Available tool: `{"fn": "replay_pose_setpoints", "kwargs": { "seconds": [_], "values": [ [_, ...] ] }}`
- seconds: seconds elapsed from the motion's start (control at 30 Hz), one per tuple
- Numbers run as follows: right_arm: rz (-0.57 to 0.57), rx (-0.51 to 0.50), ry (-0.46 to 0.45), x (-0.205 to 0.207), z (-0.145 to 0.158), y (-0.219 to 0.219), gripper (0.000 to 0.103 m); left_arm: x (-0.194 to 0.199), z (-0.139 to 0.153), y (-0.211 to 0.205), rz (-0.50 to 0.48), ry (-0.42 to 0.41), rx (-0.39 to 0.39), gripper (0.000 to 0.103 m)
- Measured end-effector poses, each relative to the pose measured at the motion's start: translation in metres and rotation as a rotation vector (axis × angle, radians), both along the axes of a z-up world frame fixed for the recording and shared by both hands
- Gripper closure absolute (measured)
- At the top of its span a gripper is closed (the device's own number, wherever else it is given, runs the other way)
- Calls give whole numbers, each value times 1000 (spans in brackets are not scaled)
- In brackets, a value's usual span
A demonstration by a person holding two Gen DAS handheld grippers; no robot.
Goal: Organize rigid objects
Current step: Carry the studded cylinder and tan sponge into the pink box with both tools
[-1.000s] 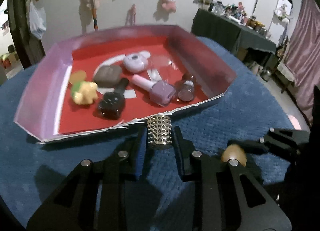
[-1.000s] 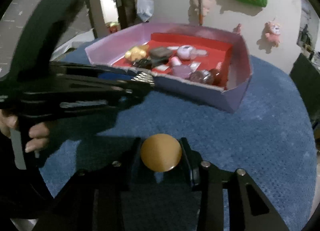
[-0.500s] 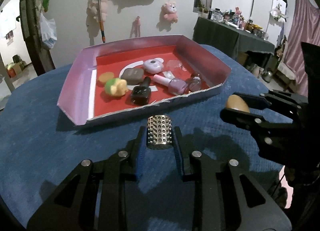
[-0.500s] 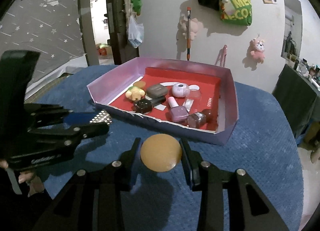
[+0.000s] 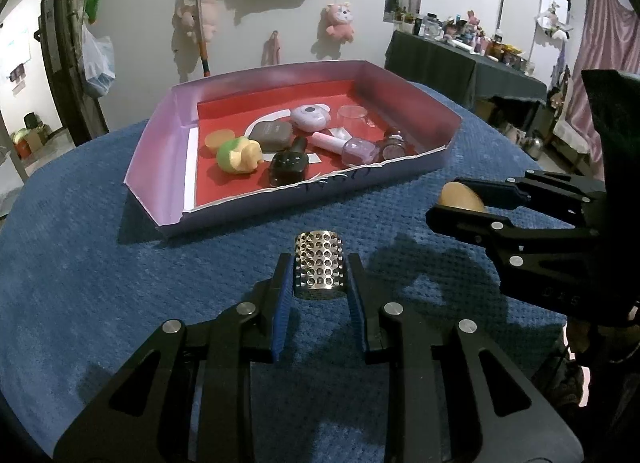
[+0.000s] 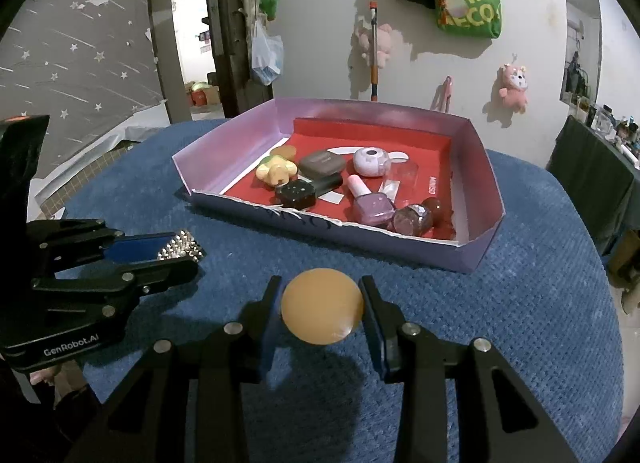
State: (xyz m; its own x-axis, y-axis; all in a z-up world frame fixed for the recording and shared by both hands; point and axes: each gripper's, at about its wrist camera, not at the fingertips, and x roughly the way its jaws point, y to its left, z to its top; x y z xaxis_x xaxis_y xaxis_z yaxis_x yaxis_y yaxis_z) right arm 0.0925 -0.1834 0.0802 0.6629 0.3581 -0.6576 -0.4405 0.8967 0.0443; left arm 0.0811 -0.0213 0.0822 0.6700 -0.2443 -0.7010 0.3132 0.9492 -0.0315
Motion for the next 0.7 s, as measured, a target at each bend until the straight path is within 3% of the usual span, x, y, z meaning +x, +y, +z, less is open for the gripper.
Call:
{"fn": "replay_pose_setpoints", "kwargs": {
  "seconds": [0.27, 0.43, 0.53, 0.7],
  "values": [
    [3, 0, 4, 1, 1, 0, 63, 1, 3, 0, -1, -5, -5, 79],
    [18, 21, -41, 9, 21, 0, 63, 14, 30, 1, -31, -20, -38, 79],
    [19, 16, -65, 31, 39, 1, 63, 39, 50, 3, -48, -34, -46, 79],
    [-5, -13, -6, 107, 55, 1, 63, 100, 69, 3, -71, 10, -42, 79]
  ]
}}
